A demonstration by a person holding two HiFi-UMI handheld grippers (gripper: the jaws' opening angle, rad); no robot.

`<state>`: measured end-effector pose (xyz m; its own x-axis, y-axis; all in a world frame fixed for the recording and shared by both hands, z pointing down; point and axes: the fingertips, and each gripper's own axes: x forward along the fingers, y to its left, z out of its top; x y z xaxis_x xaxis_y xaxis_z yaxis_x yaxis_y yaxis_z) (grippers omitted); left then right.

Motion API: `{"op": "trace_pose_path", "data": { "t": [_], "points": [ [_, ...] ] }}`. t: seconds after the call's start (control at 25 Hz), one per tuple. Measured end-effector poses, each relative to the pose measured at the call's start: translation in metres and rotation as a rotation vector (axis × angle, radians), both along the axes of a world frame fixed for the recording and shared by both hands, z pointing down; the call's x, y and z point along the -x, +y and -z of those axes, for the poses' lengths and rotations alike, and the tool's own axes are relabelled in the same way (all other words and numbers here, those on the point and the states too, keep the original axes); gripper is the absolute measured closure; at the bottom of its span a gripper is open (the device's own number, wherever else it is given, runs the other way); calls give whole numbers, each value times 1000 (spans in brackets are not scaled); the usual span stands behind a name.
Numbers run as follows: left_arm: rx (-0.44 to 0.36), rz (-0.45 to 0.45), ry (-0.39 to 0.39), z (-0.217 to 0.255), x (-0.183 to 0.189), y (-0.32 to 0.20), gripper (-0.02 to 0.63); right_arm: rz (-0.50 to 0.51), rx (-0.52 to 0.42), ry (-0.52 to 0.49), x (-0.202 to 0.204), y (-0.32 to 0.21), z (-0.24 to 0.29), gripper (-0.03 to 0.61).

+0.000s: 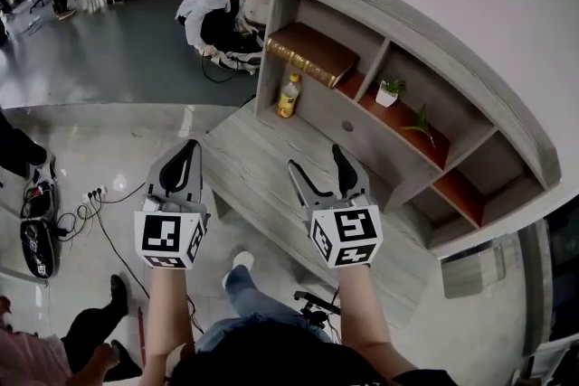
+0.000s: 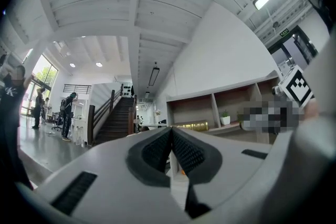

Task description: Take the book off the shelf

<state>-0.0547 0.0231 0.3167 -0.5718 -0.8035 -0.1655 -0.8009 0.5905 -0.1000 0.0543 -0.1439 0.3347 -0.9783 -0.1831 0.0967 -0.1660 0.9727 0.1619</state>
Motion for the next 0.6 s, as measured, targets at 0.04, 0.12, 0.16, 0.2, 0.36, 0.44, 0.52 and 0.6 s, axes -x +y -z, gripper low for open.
{"op": "trace_pose_path", "data": {
  "t": [0.04, 0.12, 0.16, 0.2, 0.36, 0.44, 0.52, 0.6],
  "points": [
    [6, -7, 0, -2, 8, -6, 603, 1, -11, 12, 10, -3, -3, 213],
    [19, -19, 0, -5, 27, -17, 603, 6, -29, 33, 33, -8, -9, 213],
    [24, -24, 0, -6, 38, -23, 603, 10, -34, 37, 44, -11, -10, 213],
    [28, -29, 2, -7, 49, -30, 603, 12, -38, 39, 55, -15, -11, 213],
    [48, -76, 5, -7, 94, -65, 603, -11, -12, 14, 95, -40, -11, 215],
    [62, -115, 4, -7, 116, -87, 603, -35, 32, -1, 111, -54, -12, 222],
    [67, -142, 8, -7, 137, -108, 603, -60, 72, 4, 127, -70, -15, 224],
    [67, -156, 13, -7, 158, -128, 603, -86, 93, 23, 143, -86, -20, 224]
  ]
}}
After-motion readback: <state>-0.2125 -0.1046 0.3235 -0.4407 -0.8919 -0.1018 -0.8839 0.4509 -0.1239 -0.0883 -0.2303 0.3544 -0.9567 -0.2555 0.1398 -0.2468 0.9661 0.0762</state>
